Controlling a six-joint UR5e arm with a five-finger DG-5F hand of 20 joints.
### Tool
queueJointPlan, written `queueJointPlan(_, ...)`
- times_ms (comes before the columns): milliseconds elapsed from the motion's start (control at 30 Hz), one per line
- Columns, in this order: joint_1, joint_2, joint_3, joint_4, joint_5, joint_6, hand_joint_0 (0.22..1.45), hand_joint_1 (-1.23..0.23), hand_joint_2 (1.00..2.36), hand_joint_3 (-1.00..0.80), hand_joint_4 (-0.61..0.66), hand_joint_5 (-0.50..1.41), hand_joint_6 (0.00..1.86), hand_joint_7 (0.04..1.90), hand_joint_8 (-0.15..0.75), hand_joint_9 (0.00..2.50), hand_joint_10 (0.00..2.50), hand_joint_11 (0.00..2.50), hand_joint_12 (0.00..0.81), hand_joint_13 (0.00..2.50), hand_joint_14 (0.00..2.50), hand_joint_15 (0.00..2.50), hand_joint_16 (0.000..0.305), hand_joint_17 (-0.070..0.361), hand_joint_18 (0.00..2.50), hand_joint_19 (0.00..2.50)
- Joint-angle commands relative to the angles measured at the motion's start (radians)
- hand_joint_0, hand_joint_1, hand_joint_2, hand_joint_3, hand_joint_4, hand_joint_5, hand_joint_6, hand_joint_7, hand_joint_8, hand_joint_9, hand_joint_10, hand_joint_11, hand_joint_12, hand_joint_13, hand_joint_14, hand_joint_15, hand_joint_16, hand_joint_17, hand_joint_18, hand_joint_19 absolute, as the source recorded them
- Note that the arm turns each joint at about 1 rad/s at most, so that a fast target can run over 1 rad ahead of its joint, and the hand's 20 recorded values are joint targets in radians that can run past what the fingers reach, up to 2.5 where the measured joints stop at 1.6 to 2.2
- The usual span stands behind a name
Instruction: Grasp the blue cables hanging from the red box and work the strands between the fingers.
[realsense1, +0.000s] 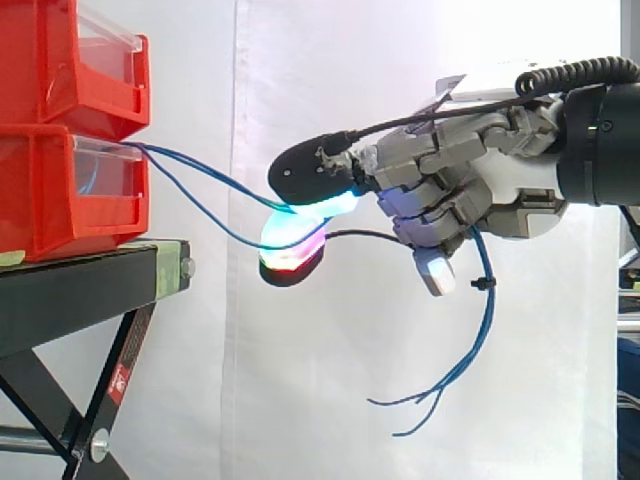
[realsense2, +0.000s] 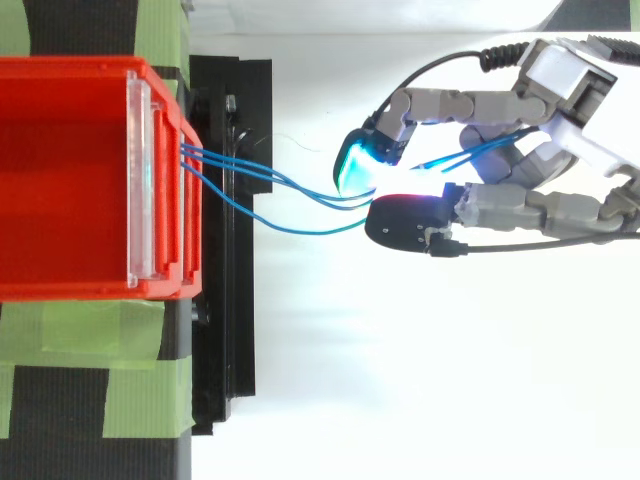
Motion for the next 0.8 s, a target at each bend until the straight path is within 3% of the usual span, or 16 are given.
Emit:
queueJointPlan(0,-0.004,0.000,0.000,0.000,-0.018,-0.041,0.88,-0.70,1.18,-0.02,0.39,0.59,0.02,1.11,0.532,1.78,2.50,2.50,0.684,1.96,2.50,1.71,0.243,0.182,2.50,0.60)
queueJointPlan(33,-0.005,0.000,0.000,-0.003,-0.029,-0.067,0.98,-0.70,1.11,0.09,0.36,0.59,0.02,1.12,0.532,1.78,2.50,2.50,0.684,1.96,2.50,1.71,0.243,0.182,2.50,0.60)
queueJointPlan(133,-0.004,0.000,0.000,-0.009,-0.050,-0.122,1.09,-0.69,1.06,0.21,0.33,0.60,0.02,1.14,0.532,1.78,2.50,2.50,0.684,1.96,2.50,1.71,0.243,0.182,2.50,0.60)
queueJointPlan(200,-0.005,0.012,0.000,-0.012,-0.061,-0.144,1.10,-0.68,1.07,0.19,0.32,0.62,0.02,1.13,0.532,1.78,2.50,2.50,0.684,1.96,2.50,1.71,0.243,0.182,2.50,0.60)
queueJointPlan(300,-0.005,0.022,0.000,-0.012,-0.064,-0.153,0.94,-0.68,1.17,0.07,0.37,0.63,0.02,1.12,0.532,1.78,2.50,2.50,0.684,1.96,2.50,1.71,0.243,0.182,2.50,0.60)
queueJointPlan(333,-0.008,0.026,0.000,-0.012,-0.064,-0.156,0.84,-0.69,1.23,-0.06,0.42,0.61,0.02,1.09,0.532,1.78,2.50,2.50,0.684,1.96,2.50,1.71,0.243,0.182,2.50,0.60)
queueJointPlan(400,-0.008,0.035,0.000,-0.014,-0.065,-0.159,0.83,-0.68,1.10,-0.15,0.44,0.60,0.02,1.07,0.532,1.78,2.50,2.50,0.684,1.96,2.50,1.71,0.243,0.182,2.50,0.60)
queueJointPlan(433,-0.008,0.035,0.000,-0.014,-0.065,-0.159,0.88,-0.69,1.05,-0.15,0.42,0.60,0.02,1.07,0.532,1.78,2.50,2.50,0.684,1.96,2.50,1.71,0.243,0.182,2.50,0.60)
queueJointPlan(467,-0.010,0.046,0.000,-0.017,-0.065,-0.170,0.92,-0.72,1.15,-0.17,0.39,0.59,0.02,1.08,0.532,1.78,2.50,2.50,0.684,1.96,2.50,1.71,0.243,0.182,2.50,0.60)
queueJointPlan(500,-0.010,0.048,0.000,-0.020,-0.065,-0.173,1.02,-0.70,1.13,0.07,0.37,0.59,0.02,1.09,0.532,1.78,2.50,2.50,0.684,1.96,2.50,1.71,0.243,0.182,2.50,0.60)
queueJointPlan(533,-0.010,0.054,0.002,-0.025,-0.068,-0.178,1.19,-0.68,1.00,0.29,0.32,0.63,0.02,1.13,0.532,1.78,2.50,2.50,0.684,1.96,2.50,1.71,0.243,0.182,2.50,0.60)
queueJointPlan(600,-0.010,0.054,0.000,-0.037,-0.078,-0.184,1.23,-0.68,1.01,0.27,0.28,0.68,0.02,1.16,0.532,1.78,2.50,2.50,0.684,1.96,2.50,1.71,0.243,0.182,2.50,0.60)
queueJointPlan(667,-0.010,0.054,0.000,-0.038,-0.082,-0.185,1.06,-0.71,1.12,0.09,0.34,0.68,0.02,1.11,0.532,1.78,2.50,2.50,0.684,1.96,2.50,1.71,0.243,0.182,2.50,0.60)
queueJointPlan(700,-0.010,0.054,0.000,-0.038,-0.082,-0.185,0.82,-0.69,1.43,-0.13,0.42,0.63,0.02,1.05,0.532,1.78,2.50,2.50,0.684,1.96,2.50,1.71,0.243,0.182,2.50,0.60)
queueJointPlan(733,-0.010,0.054,0.000,-0.038,-0.082,-0.184,0.82,-0.65,1.00,-0.22,0.47,0.61,0.02,1.01,0.532,1.78,2.50,2.50,0.684,1.96,2.50,1.71,0.243,0.182,2.50,0.60)
queueJointPlan(767,-0.010,0.054,0.000,-0.038,-0.082,-0.185,0.83,-0.65,1.00,-0.29,0.46,0.60,0.02,1.01,0.532,1.78,2.50,2.50,0.684,1.96,2.50,1.71,0.243,0.182,2.50,0.60)
